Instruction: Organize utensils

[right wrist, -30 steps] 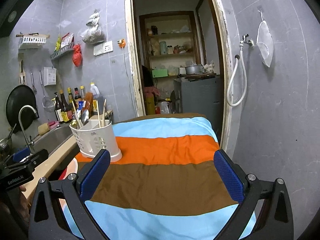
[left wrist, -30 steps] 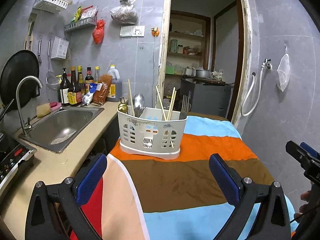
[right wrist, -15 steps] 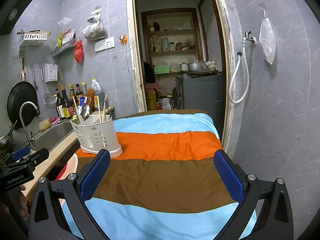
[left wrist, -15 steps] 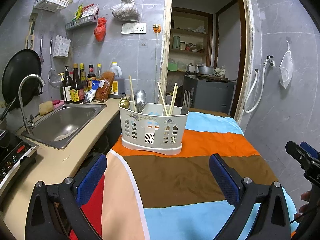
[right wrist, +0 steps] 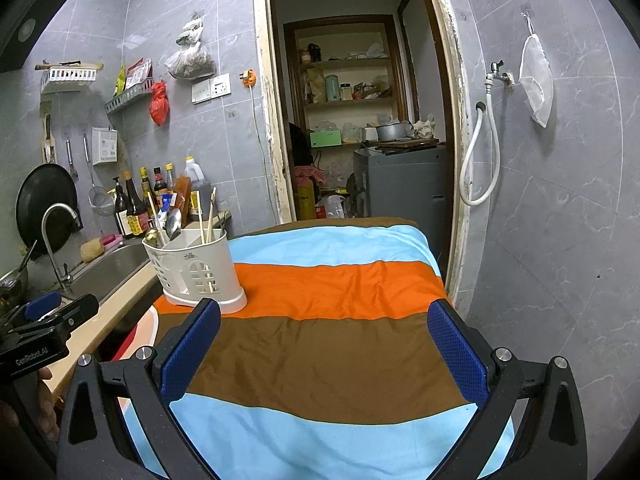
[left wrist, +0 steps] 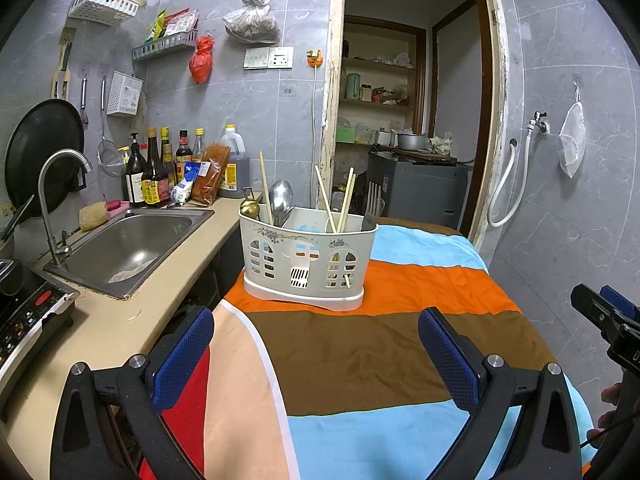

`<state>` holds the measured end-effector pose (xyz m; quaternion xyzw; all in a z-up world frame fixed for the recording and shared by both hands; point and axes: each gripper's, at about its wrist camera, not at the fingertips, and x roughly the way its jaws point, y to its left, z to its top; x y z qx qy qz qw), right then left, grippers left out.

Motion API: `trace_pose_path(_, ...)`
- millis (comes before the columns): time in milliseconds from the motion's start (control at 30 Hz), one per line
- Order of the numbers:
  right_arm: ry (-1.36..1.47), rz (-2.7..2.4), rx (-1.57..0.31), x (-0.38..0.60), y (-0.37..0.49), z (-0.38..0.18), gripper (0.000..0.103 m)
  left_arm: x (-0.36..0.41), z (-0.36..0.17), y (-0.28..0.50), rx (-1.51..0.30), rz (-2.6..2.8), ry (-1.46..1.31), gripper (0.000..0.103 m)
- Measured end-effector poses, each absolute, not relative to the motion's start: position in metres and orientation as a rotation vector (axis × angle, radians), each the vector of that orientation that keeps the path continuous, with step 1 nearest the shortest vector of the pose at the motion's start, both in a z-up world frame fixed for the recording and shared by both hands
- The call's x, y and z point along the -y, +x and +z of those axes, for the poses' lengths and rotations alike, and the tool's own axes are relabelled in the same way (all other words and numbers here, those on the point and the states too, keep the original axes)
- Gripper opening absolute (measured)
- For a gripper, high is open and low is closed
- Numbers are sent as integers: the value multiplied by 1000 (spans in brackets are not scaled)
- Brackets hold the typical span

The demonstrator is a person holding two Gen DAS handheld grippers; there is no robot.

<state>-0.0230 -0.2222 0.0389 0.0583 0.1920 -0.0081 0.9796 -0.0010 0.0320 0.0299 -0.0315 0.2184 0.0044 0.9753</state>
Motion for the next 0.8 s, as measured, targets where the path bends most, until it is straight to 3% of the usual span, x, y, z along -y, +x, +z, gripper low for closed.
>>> trace_pose_path(800,118,-17,-386,222,-24,38,102,-32,30,-1,-441,9,-65,103)
